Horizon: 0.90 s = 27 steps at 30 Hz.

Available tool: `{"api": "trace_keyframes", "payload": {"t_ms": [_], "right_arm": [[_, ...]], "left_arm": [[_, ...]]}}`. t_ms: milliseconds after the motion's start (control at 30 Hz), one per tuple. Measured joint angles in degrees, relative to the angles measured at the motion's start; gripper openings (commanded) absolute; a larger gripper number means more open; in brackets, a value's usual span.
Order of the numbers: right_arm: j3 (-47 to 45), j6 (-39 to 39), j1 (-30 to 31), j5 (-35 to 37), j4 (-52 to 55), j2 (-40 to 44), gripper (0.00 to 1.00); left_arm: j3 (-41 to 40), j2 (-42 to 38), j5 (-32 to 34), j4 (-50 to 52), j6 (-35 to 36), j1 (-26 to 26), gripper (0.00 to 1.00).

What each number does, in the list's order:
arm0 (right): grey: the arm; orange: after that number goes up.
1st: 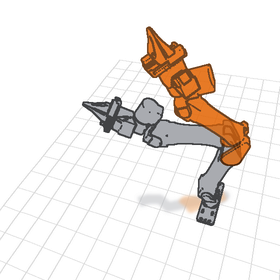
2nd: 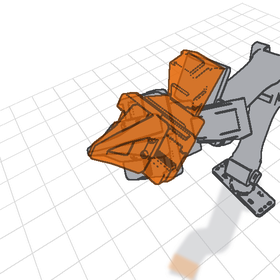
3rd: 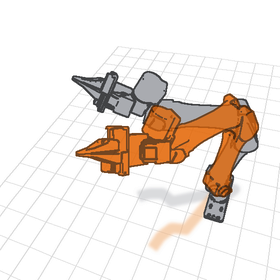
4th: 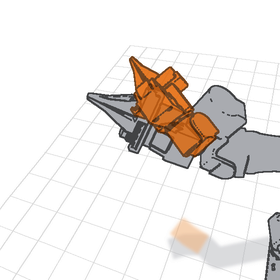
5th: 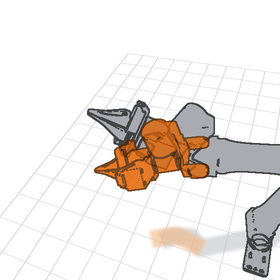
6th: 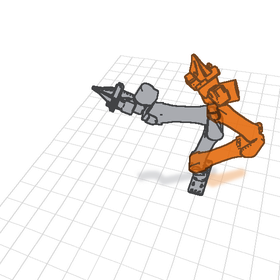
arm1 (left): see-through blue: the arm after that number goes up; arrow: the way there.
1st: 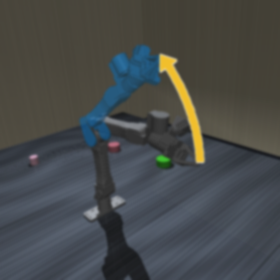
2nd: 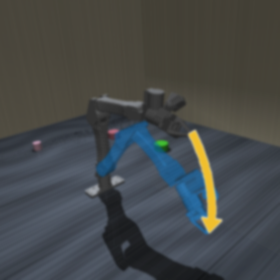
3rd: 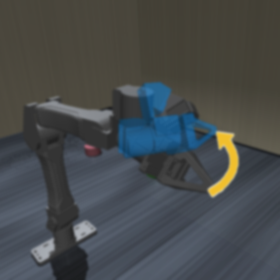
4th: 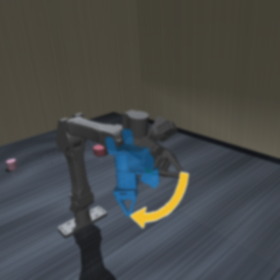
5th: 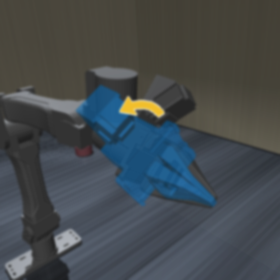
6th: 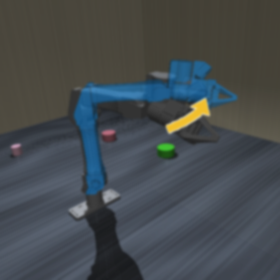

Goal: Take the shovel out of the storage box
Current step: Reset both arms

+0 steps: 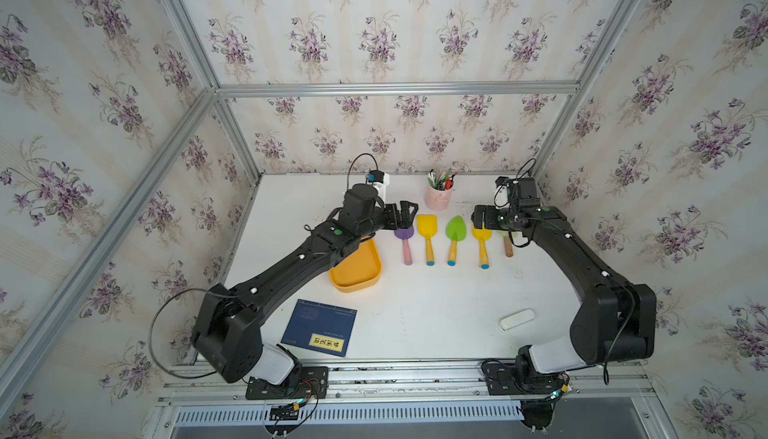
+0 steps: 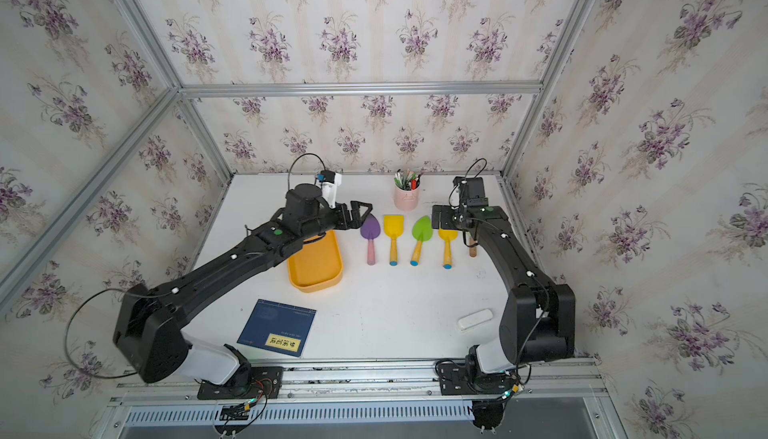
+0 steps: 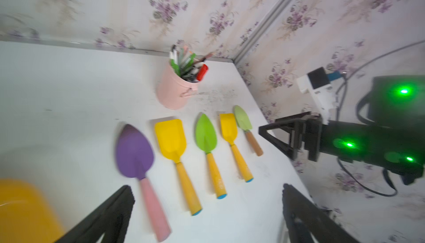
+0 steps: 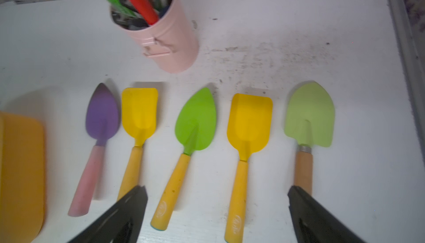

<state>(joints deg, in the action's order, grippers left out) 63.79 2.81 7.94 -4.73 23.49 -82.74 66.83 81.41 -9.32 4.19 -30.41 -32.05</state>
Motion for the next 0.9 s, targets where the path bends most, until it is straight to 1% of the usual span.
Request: {"api": "trace_keyframes", "payload": {"t_ms": [67,100,200,267,333,367,400,500,633,733,800,900], "right_arm": [[-8.0,-1.6,2.2,1.1,-8.9,4.0,1.00],[-11.8,-2.6,3.0,1.8,-12.8,5.6,1.00],[-23.2,-6.0,3.9,2.6,-26.1,9.1,1.00],[-28.9,-7.2,3.0,3.1,-34.3,9.1,1.00],[-32.2,-7.3,2.2,3.0,-40.7,8.4,1.00],[-34.1,-7.3,1.9,3.1,-44.7,8.2,1.00],[-35.8,-7.3,1.7,3.1,-48.1,8.2,1.00],[-41.5,-7.5,1.2,3.8,-57.3,7.7,1.00],[-47.7,-6.6,-3.1,3.5,-69.2,5.9,1.00],[-51.0,-5.3,-6.0,1.8,-77.5,4.3,1.00],[-52.1,-4.3,-7.1,0.6,-82.6,2.8,1.00],[-52.7,-4.0,-7.8,-0.7,-89.3,-0.9,1.00]], "left_arm": [[-4.4,-6.0,4.5,2.8,5.4,4.4,1.00],[-6.8,-8.2,7.3,2.7,7.5,5.6,1.00],[-17.9,-14.5,14.8,1.3,17.0,8.2,1.00],[-24.5,-15.8,18.3,-1.2,21.7,11.1,1.00],[-29.3,-15.7,19.9,-3.8,23.0,15.3,1.00],[-31.3,-15.5,22.0,-5.4,24.2,16.6,1.00],[-32.5,-15.1,22.6,-7.0,25.3,17.1,1.00],[-36.8,-14.2,23.9,-13.2,29.6,19.0,1.00],[-41.1,-11.5,23.9,-22.4,31.7,24.8,1.00],[-42.2,-6.6,19.2,-29.1,32.2,28.6,1.00],[-41.9,-2.5,17.4,-33.4,32.1,30.5,1.00],[-41.4,2.7,14.4,-37.3,31.9,31.3,1.00]]}}
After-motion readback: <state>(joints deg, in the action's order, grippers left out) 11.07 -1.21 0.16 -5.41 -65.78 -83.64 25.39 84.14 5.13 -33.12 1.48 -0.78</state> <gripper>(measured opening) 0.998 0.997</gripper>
